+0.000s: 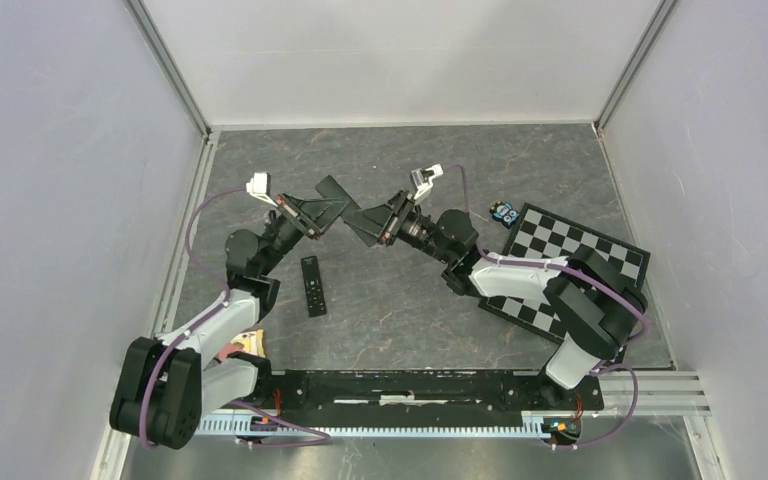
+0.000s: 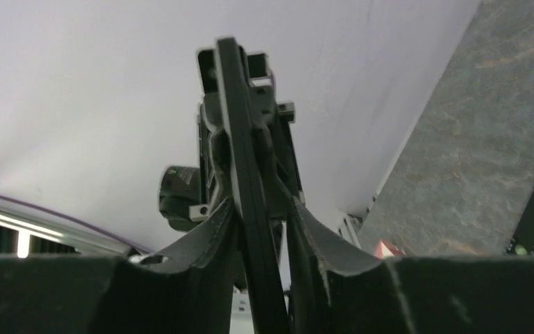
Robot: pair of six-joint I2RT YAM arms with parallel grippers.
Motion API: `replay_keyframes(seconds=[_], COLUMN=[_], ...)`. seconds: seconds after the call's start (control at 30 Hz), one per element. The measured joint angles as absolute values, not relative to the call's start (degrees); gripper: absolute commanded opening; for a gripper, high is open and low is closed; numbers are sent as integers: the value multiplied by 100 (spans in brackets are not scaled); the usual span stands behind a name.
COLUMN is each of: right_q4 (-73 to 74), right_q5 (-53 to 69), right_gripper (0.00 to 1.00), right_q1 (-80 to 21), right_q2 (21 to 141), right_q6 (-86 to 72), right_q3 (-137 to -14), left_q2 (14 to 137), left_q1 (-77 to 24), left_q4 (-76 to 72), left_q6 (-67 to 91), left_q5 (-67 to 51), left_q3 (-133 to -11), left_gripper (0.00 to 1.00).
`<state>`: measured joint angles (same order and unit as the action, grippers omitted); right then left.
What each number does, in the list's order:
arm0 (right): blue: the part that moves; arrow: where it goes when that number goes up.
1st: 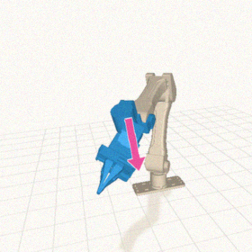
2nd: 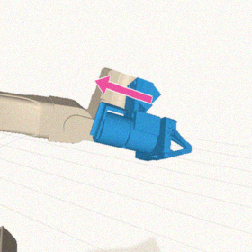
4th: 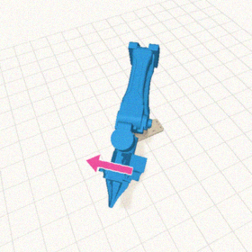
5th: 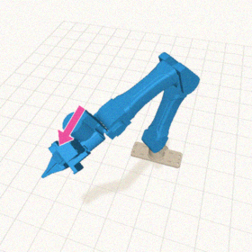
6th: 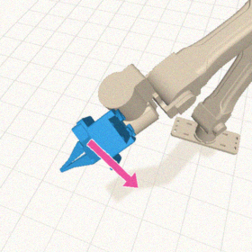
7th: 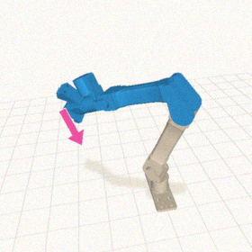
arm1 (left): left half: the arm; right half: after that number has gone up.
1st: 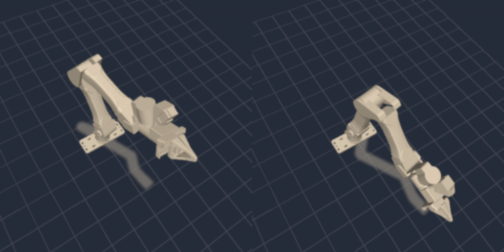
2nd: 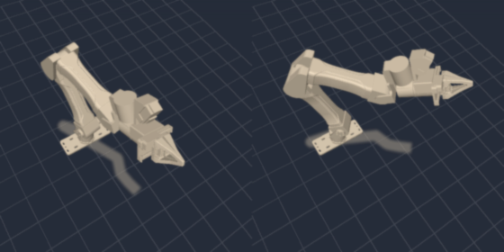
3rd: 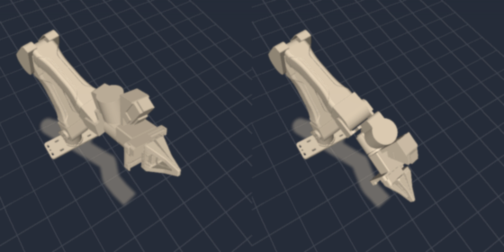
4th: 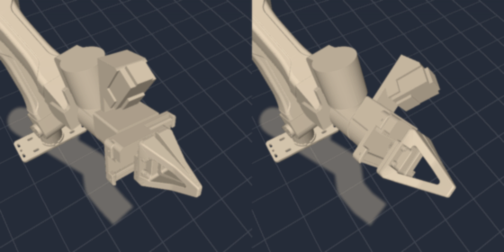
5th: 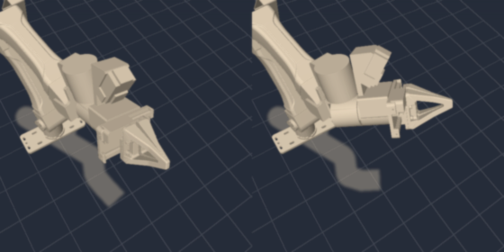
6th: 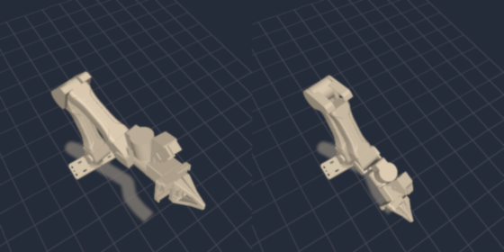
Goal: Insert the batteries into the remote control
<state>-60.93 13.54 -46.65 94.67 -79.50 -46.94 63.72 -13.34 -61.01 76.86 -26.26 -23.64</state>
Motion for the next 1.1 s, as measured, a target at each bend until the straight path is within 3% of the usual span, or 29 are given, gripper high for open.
replay_keyframes(seconds=[0.17,0.37,0.5,0.8,1.1], right_q4=[-5767,-6141,-6252,-5671,-4222], right_q5=[1588,1798,2088,3430,3903], right_gripper=[49,77,86,85,67], right_q1=[-4626,-4366,-4165,-4119,-4112], right_q2=[9255,8377,7915,7249,7454], right_q6=[-7478,-7050,-6632,-4901,-3472], right_q3=[-4466,-3114,-2694,-3033,-3944], left_q2=[6372,6477,6573,6624,6602], left_q1=[-1608,-1881,-1883,-1883,-1883], left_q4=[-5673,-5404,-5454,-5590,-5968], left_q6=[7244,7089,7089,7087,7087], left_q5=[-3214,-3957,-4141,-4713,-5179], left_q3=[-2425,-2493,-2493,-2495,-2626], left_gripper=[2,2,2,2,4])
